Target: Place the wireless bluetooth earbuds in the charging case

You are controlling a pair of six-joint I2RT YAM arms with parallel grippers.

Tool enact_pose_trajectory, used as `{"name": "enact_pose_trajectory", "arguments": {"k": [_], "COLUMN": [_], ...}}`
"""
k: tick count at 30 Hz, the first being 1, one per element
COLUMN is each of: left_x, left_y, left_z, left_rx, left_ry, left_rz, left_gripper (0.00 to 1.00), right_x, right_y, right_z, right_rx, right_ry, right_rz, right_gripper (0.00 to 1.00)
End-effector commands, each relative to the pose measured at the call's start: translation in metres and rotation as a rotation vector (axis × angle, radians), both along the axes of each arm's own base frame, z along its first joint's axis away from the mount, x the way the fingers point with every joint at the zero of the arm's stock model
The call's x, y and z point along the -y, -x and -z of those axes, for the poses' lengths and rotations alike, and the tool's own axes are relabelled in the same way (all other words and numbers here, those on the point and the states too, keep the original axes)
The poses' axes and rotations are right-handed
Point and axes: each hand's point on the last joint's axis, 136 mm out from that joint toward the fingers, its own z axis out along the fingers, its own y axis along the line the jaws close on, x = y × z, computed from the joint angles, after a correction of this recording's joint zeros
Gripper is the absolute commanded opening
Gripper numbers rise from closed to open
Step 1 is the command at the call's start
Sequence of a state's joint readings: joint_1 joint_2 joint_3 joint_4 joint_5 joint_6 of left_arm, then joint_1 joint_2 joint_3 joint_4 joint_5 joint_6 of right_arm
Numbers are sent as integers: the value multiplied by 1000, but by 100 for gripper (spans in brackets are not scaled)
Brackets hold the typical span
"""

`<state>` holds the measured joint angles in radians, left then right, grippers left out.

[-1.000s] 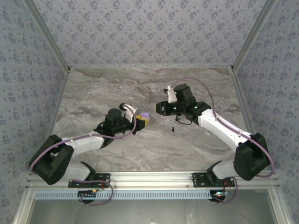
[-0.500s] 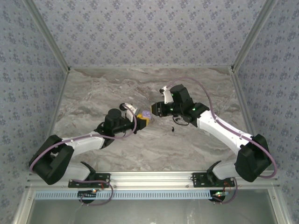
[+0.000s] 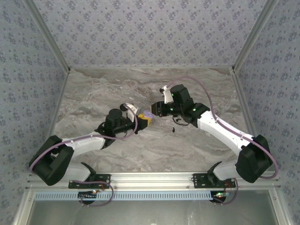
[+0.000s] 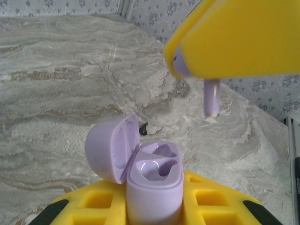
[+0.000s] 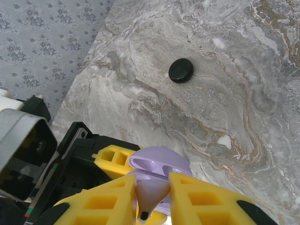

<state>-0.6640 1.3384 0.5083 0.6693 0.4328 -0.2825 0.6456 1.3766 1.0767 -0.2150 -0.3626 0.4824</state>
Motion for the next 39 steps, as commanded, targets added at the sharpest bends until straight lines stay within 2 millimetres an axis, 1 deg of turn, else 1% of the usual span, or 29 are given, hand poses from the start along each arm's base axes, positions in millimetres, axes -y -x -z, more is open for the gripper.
{"name": "enact_pose_trajectory", "arguments": {"k": [1, 26, 33, 39], "left_x": [6, 8, 7, 6], "left_y": [-1, 6, 2, 0], "left_z": [-37, -39, -40, -42], "left_rx": [72, 86, 80, 79], "left_ry": [67, 53, 58, 65], "left_rz": [15, 46, 17, 6], "left_gripper": [25, 25, 25, 25], "right_x": [-7, -11, -13, -13], "right_y": [-5, -7, -6, -3], "right_z": [-13, -7, -8, -2], "right_rx": [30, 17, 19, 13], "right_ry": [-15, -4, 0, 25], "right_rz": [3, 4, -4, -12], "right_gripper": [26, 26, 26, 26]}}
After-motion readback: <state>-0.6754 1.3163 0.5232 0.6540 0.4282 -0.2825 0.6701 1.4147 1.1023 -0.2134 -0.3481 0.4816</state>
